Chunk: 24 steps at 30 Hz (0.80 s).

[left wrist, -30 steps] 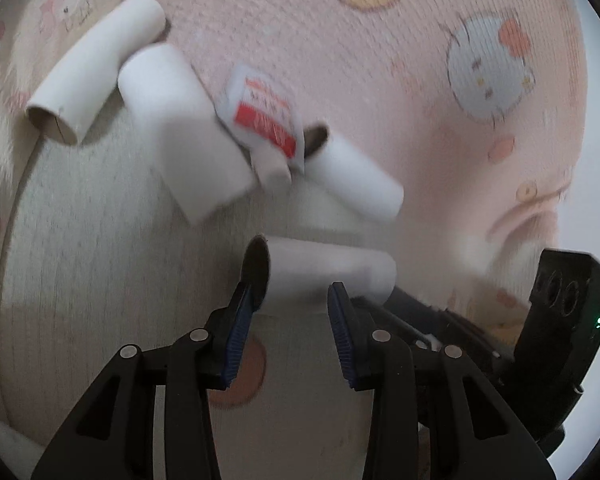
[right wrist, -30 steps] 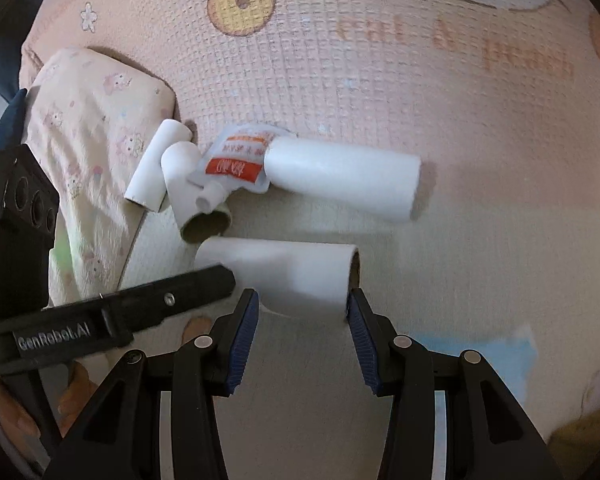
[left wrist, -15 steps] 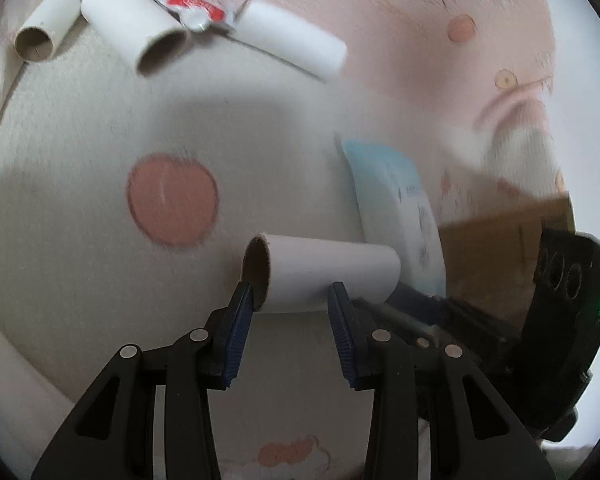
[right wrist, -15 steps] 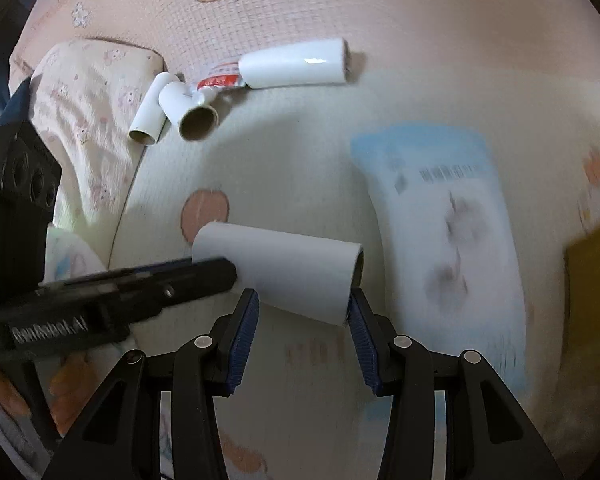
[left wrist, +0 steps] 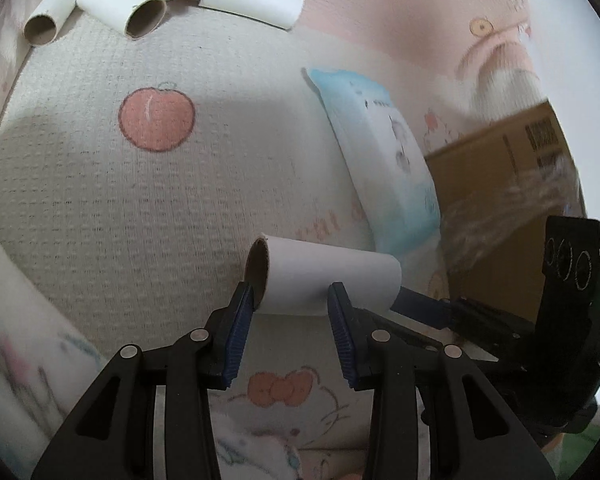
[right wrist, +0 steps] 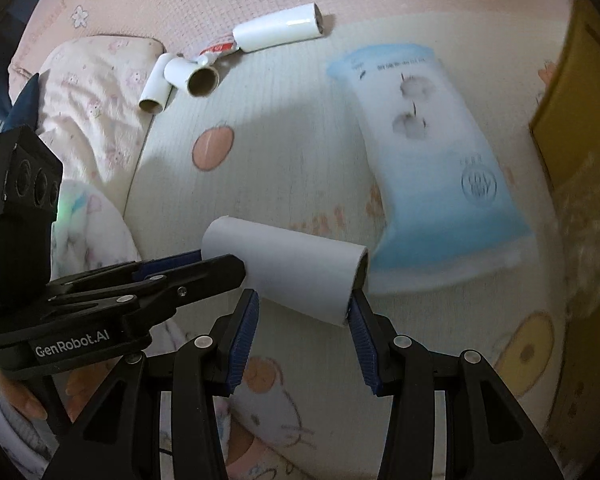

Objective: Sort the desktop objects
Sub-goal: 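Lift the fifth tube off the bed with both tools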

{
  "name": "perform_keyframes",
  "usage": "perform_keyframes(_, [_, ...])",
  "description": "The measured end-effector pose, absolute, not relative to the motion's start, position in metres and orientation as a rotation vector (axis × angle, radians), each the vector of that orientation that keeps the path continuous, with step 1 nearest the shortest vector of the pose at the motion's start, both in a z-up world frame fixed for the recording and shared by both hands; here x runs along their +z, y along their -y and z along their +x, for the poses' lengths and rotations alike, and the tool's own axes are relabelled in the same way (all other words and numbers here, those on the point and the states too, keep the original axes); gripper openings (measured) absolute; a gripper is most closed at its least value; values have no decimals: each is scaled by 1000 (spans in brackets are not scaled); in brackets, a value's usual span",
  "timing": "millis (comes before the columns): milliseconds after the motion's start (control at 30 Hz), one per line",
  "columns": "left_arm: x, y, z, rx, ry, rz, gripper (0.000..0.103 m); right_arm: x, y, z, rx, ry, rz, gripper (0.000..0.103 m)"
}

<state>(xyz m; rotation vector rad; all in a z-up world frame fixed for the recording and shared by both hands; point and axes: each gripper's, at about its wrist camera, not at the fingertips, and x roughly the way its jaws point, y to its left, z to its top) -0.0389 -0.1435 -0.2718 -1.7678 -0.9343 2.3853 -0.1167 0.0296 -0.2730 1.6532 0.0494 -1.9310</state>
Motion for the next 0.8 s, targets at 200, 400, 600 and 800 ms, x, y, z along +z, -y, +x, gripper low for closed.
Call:
perform_keyframes(200, [-270, 130, -24, 2369, 867, -1788, 41, -274, -40, -98, -1924, -33, 1687, 43])
perform_keyframes(400, [-265, 126, -21, 2432, 829, -1792, 41, -270, -56, -85, -1931, 13, 1699, 43])
perform_keyframes(600, [-249, 130, -7, 2569, 827, -1716, 41, -251, -71, -85, -1980, 50, 1666, 43])
perform_keyframes(800, [-242, 129, -5, 2643, 767, -1703, 20, -232, -75, -96, -2102, -54, 1552, 42])
